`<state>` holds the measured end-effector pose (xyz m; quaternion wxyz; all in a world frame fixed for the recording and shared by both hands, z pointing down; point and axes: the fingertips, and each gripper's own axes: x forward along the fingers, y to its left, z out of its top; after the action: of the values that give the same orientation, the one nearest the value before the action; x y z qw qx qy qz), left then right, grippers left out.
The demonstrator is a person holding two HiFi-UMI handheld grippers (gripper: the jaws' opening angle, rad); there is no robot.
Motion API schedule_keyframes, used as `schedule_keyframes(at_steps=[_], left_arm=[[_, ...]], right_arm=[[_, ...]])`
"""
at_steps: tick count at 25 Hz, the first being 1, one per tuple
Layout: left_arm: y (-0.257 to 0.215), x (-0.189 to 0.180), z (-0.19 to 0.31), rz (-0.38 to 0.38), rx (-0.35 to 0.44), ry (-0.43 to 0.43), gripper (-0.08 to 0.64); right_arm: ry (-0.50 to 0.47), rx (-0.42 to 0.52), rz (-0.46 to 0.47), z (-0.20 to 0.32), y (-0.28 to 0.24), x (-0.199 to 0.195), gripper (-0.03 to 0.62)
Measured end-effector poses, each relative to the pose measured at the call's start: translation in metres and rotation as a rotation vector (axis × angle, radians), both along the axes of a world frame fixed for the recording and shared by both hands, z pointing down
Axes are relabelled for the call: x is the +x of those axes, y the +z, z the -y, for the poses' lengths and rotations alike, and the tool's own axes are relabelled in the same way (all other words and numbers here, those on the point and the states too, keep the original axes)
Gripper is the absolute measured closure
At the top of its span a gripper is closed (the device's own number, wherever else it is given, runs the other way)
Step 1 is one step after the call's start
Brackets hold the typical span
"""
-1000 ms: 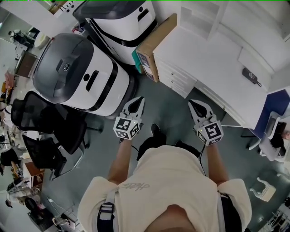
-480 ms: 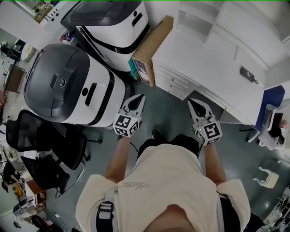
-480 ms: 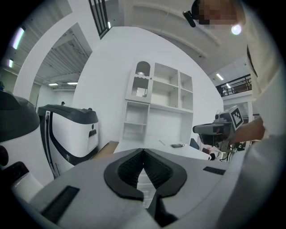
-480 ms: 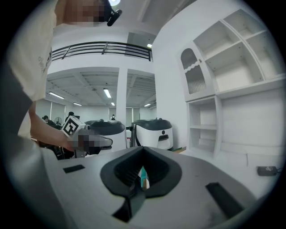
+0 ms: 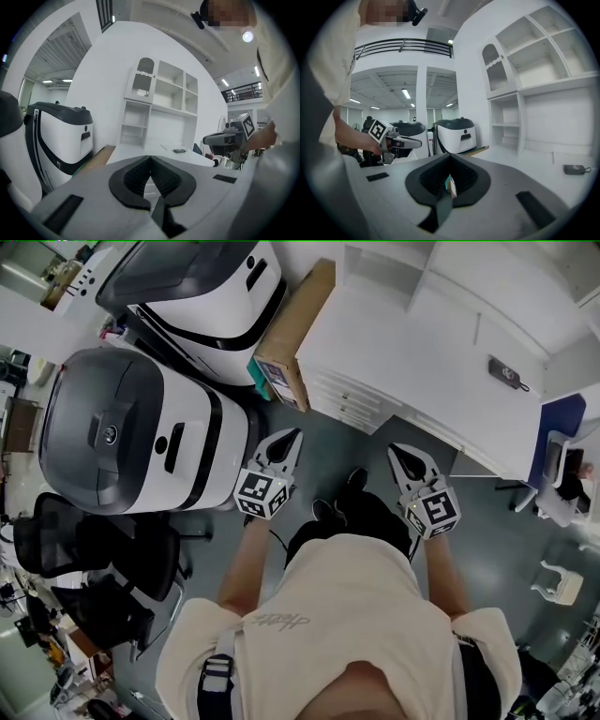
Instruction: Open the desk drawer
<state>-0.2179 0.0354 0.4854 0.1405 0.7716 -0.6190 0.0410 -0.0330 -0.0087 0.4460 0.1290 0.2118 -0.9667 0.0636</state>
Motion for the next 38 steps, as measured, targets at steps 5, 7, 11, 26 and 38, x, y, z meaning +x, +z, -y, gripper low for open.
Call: schedule_keyframes(at_steps=[5,7,11,26,38], left_arm=[[-0.008,0.003,0.037,0.017,-0.016,0.011,0.555],[-0.01,0.004,0.055,0.026,-0.023,0.016,0.555],[-0.015,0.008,0.101,0.058,-0.022,0.043,0.555],[0.006,0.026,0.202,0.089,-0.094,0.058,0.555],[-0.003,0.055,0.236,0.125,-0.071,0.178,0.554]], right_arm=[[0.016,-0.014,0.035,0.045,0.004,0.002,0.591],[0.018,-0.008,0.047,0.066,0.003,0.002,0.591],[0.037,0.0,0.07,0.112,0.003,0.007,0.591],[0.104,0.006,0.09,0.202,0.013,0.048,0.591],[0.209,-0.001,0.093,0.204,0.014,0.065,0.591]])
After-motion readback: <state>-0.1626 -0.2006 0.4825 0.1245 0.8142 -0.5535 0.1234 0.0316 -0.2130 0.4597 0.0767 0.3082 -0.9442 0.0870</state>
